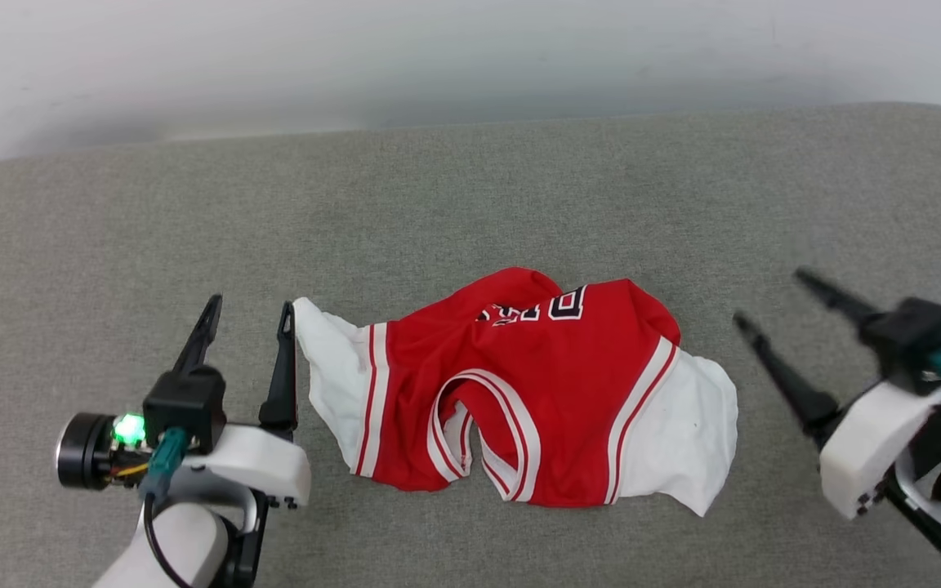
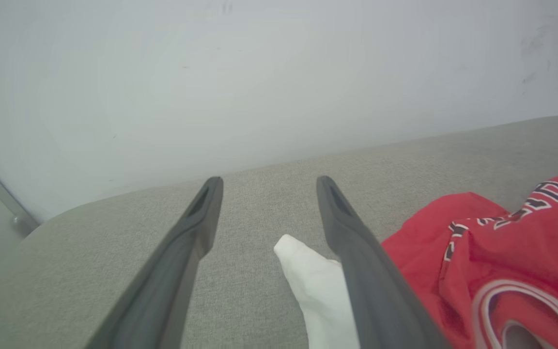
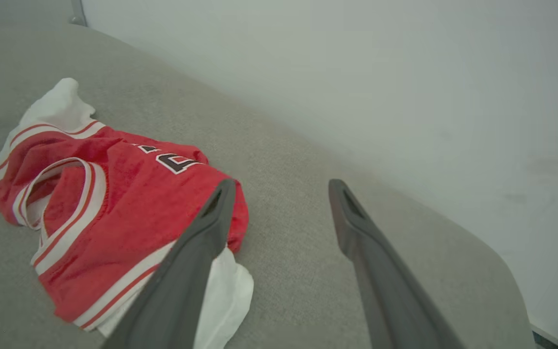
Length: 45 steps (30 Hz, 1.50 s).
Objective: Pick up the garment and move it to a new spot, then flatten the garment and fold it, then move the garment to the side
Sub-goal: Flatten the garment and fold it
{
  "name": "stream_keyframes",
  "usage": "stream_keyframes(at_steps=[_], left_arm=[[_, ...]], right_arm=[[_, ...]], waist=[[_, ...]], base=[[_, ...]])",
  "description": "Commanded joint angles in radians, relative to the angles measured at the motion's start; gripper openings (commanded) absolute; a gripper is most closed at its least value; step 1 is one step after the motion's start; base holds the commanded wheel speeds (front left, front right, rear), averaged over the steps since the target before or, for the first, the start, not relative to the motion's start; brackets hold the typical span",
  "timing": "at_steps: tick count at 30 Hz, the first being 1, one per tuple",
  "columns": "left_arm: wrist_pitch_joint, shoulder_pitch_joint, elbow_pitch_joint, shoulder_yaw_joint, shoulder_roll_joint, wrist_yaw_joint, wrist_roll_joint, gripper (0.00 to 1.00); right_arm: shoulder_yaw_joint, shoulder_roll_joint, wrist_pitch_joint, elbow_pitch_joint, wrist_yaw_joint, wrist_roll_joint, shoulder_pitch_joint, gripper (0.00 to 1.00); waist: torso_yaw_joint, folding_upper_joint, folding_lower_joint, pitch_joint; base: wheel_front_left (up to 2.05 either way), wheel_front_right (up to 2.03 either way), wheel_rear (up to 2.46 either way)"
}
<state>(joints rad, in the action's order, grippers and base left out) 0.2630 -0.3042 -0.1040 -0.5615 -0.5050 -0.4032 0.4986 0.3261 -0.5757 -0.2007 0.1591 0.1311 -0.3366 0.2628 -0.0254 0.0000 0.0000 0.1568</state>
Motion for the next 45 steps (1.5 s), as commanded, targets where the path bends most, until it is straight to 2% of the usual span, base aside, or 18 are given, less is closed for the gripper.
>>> stream_keyframes(at_steps=[1,5,7,12,17,20,26,27,28,31,35,37,40,45], left_arm=[[0.002,0.029,0.01,0.026,0.016,0.005,-0.022,1.0],[0.002,0.082,0.031,0.109,0.071,0.04,-0.096,1.0],[0.002,0.098,0.031,0.145,0.097,0.062,-0.125,1.0],[0.002,0.104,0.032,0.212,0.154,0.115,-0.19,1.0],[0.002,0.09,0.033,0.265,0.202,0.16,-0.243,1.0],[0.002,0.079,0.028,0.302,0.234,0.193,-0.276,1.0],[0.002,0.075,0.017,0.348,0.275,0.233,-0.315,1.0],[0.002,0.079,0.015,0.356,0.282,0.237,-0.321,1.0],[0.002,0.084,0.013,0.363,0.287,0.243,-0.326,1.0],[0.002,0.097,0.003,0.386,0.3,0.257,-0.339,1.0],[0.003,0.117,-0.007,0.41,0.319,0.276,-0.355,1.0],[0.003,0.119,-0.008,0.414,0.323,0.28,-0.359,1.0],[0.003,0.135,-0.011,0.429,0.333,0.293,-0.369,1.0],[0.003,0.141,-0.011,0.443,0.349,0.313,-0.386,1.0]], right_arm=[[0.028,-0.021,-0.066,0.006,-0.001,-0.039,0.012,1.0],[0.095,-0.085,-0.315,0.014,-0.001,-0.153,0.035,1.0],[0.118,-0.096,-0.408,0.011,-0.001,-0.194,0.04,1.0],[0.168,-0.115,-0.549,-0.024,-0.001,-0.263,0.069,1.0],[0.236,-0.107,-0.575,-0.095,-0.001,-0.271,0.116,1.0],[0.315,-0.08,-0.555,-0.18,0.0,-0.276,0.149,1.0],[0.452,-0.051,-0.504,-0.302,0.0,-0.292,0.162,1.0],[0.463,-0.054,-0.491,-0.311,0.0,-0.293,0.17,0.44],[0.469,-0.061,-0.47,-0.314,0.0,-0.291,0.181,0.0],[0.456,-0.099,-0.413,-0.308,0.0,-0.292,0.21,0.0],[0.37,-0.159,-0.348,-0.271,-0.001,-0.319,0.234,0.0],[0.349,-0.165,-0.342,-0.26,-0.001,-0.332,0.23,0.0],[0.263,-0.193,-0.337,-0.239,-0.001,-0.359,0.196,0.0],[0.136,-0.228,-0.346,-0.278,-0.001,-0.402,0.134,0.0]], waist=[[-0.001,0.0,0.0,0.004],[0.002,0.0,0.0,0.022],[0.004,0.0,0.0,0.032],[0.021,0.0,0.0,0.069],[0.042,0.0,0.0,0.117],[0.056,0.0,0.0,0.154],[0.06,0.0,0.0,0.177],[0.058,0.0,0.0,0.176],[0.055,0.0,0.0,0.171],[0.047,0.0,0.0,0.15],[0.034,0.0,0.0,0.112],[0.031,0.0,0.0,0.103],[0.027,0.0,0.0,0.083],[0.032,0.0,0.0,0.076]], base=[[0.0,0.0,0.0],[0.0,0.0,0.0],[0.0,0.0,0.0],[0.0,0.0,0.0],[0.0,0.0,0.0],[0.0,0.0,0.0],[0.0,0.0,0.0],[0.0,0.0,0.0],[0.0,0.0,0.0],[0.0,0.0,0.0],[0.0,0.0,0.0],[0.0,0.0,0.0],[0.0,0.0,0.0],[0.0,0.0,0.0]])
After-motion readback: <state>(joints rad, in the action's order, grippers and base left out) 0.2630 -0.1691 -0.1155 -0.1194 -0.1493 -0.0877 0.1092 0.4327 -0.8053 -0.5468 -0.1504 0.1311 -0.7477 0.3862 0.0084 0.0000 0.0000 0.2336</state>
